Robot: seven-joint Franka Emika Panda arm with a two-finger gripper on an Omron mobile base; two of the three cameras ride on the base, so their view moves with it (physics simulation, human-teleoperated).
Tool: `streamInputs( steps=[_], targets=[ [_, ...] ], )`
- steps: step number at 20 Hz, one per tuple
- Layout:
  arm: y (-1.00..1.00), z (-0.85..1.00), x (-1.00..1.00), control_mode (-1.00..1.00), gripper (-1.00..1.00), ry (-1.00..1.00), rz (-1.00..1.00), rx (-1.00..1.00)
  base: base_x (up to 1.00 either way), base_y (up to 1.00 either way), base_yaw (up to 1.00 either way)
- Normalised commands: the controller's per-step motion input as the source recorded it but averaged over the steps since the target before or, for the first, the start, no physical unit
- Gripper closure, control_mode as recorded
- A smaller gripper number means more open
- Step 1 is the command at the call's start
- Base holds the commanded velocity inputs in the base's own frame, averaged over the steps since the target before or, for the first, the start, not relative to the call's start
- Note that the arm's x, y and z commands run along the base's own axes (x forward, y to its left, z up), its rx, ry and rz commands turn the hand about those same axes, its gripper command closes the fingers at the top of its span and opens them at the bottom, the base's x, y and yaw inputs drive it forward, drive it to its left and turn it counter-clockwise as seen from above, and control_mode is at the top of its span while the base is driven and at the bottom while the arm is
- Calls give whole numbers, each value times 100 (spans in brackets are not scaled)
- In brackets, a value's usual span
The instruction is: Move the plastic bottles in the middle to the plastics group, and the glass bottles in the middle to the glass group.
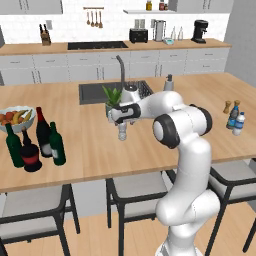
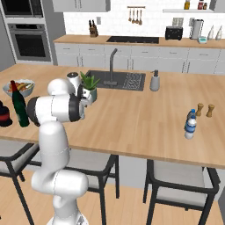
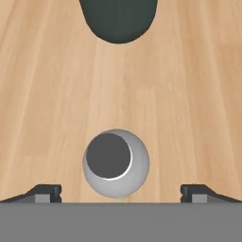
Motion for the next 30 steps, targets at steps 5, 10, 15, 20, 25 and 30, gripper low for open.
streamInputs(
  steps=[5, 10, 15, 20, 25, 30],
  targets=[
    [0, -1, 2, -100, -100, 0, 0, 0, 0, 0, 0],
    [0, -6, 16, -100, -100, 0, 0, 0, 0, 0, 0],
    [0, -4, 10, -100, -100, 0, 0, 0, 0, 0, 0],
    [0, 0, 1, -100, 100, 0, 0, 0, 0, 0, 0],
    [0, 0, 0, -100, 100, 0, 0, 0, 0, 0, 0],
    [0, 0, 0, -100, 100, 0, 0, 0, 0, 0, 0]
  ],
)
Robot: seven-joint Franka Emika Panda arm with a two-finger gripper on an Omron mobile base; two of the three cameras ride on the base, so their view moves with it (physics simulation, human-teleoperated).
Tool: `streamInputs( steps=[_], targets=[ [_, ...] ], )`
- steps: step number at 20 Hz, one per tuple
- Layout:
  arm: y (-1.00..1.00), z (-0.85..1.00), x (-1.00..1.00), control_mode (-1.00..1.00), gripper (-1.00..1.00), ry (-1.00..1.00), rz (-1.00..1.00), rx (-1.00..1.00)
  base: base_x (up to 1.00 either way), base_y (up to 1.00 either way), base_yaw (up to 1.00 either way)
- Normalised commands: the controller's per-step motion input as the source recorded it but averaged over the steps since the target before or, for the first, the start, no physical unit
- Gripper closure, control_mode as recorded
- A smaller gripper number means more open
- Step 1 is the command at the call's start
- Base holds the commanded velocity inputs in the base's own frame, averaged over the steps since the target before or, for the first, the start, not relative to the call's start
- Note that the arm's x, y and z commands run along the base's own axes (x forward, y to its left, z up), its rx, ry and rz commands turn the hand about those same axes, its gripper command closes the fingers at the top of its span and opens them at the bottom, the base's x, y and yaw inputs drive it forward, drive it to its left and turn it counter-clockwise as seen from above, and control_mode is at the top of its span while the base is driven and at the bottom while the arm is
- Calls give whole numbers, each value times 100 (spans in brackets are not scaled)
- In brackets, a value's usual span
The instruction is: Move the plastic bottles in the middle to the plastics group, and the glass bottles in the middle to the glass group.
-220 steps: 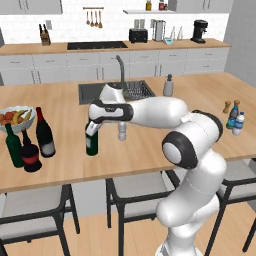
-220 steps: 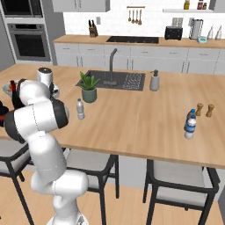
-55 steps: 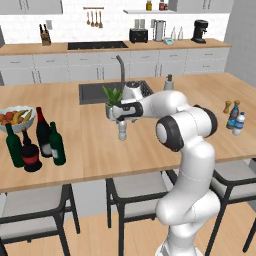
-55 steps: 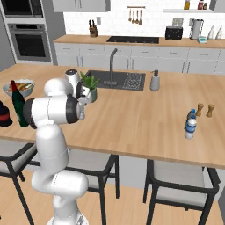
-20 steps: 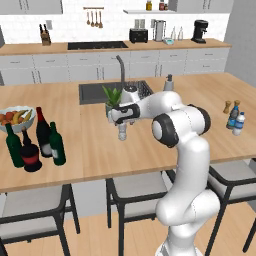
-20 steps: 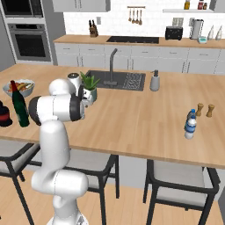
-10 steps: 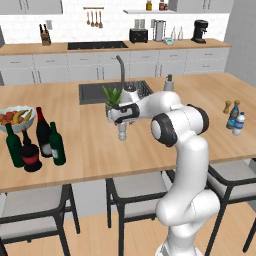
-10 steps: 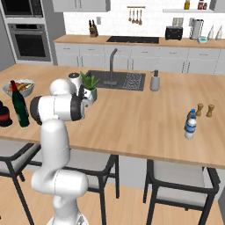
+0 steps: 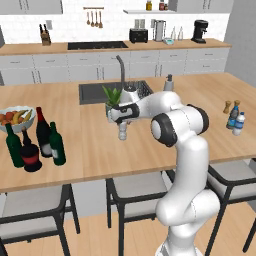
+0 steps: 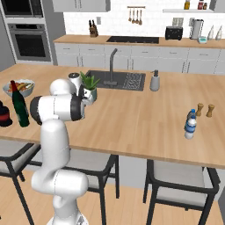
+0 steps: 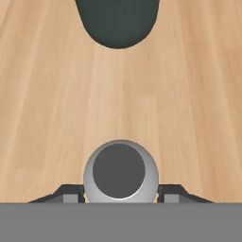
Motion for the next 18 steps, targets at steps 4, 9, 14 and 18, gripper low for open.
streamInputs(
  steps=[4, 9, 14, 18],
  targets=[
    [-6, 17, -35, -100, 100, 0, -1, 0, 0, 0, 0],
    [-51, 40, -73, -100, 100, 0, -9, 0, 0, 0, 0],
    [-90, 31, -81, -100, 100, 0, -13, 0, 0, 0, 0],
    [-100, 10, -64, -100, 100, -1, -15, 0, 0, 0, 0]
  ],
)
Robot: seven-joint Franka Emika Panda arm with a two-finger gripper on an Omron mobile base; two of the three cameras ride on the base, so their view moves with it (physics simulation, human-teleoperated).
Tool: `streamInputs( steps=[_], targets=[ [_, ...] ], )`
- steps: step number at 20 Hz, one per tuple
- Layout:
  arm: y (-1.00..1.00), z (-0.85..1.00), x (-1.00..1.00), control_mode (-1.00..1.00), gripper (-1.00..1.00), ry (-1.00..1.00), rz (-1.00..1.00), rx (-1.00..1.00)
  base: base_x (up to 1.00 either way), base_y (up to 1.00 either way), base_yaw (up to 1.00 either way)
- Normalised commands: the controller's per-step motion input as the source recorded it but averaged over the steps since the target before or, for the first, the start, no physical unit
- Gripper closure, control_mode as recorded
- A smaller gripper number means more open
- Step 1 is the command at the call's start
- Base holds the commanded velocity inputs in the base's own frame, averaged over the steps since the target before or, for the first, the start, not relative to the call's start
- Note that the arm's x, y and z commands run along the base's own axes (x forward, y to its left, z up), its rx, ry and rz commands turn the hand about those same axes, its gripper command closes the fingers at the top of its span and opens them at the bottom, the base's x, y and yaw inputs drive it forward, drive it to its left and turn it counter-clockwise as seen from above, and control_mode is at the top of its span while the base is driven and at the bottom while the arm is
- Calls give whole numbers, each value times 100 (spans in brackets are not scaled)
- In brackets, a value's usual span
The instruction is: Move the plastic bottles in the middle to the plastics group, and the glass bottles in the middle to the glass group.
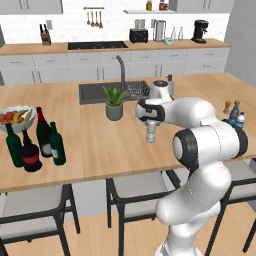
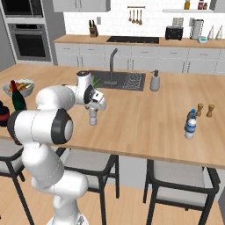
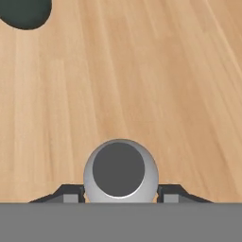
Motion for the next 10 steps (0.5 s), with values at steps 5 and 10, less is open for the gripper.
streamInputs(
  steps=[5, 10],
  targets=[
    [-100, 23, -33, -100, 100, 0, -14, -3, 0, 0, 0],
    [-100, 41, -1, -100, 100, 2, -9, -9, 0, 0, 0]
  ],
)
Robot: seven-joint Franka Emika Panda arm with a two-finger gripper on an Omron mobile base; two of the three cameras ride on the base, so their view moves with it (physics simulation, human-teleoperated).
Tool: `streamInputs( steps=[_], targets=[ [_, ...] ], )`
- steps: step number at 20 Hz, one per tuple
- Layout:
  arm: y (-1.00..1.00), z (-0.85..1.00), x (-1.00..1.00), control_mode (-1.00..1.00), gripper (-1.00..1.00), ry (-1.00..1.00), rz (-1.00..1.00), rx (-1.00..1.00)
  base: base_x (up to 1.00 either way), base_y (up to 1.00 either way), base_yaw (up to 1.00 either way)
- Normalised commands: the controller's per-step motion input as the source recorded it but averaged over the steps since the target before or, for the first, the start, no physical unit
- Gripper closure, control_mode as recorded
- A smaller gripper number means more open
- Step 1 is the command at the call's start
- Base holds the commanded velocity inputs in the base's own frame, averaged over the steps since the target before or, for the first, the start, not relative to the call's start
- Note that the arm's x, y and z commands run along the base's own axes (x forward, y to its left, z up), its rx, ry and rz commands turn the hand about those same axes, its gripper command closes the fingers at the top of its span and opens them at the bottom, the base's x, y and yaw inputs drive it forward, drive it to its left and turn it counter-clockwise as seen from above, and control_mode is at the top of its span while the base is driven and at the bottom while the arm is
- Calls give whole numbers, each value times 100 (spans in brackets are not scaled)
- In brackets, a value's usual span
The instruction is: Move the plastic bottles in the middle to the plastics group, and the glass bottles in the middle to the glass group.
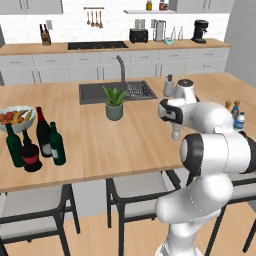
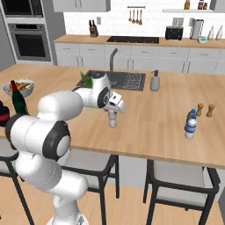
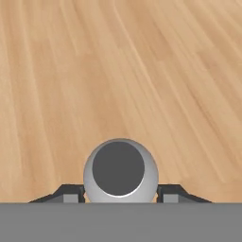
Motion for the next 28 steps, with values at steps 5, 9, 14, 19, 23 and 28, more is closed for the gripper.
streamInputs(
  steps=[5, 9, 14, 19, 23, 28],
  targets=[
    [-100, 29, 1, -100, 100, 4, -6, -4, 0, 0, 0],
    [-100, -2, 8, -100, 100, 4, 0, 0, 0, 0, 0],
    [-100, -5, 1, -100, 100, -1, 0, 2, 0, 0, 0],
    [-100, 0, 3, -100, 100, -5, 0, 1, 0, 0, 0],
    [-79, 0, 0, -100, 100, -10, 0, 0, 0, 0, 0],
    [-40, 0, -1, -100, 100, -6, 0, 1, 0, 0, 0]
  ],
)
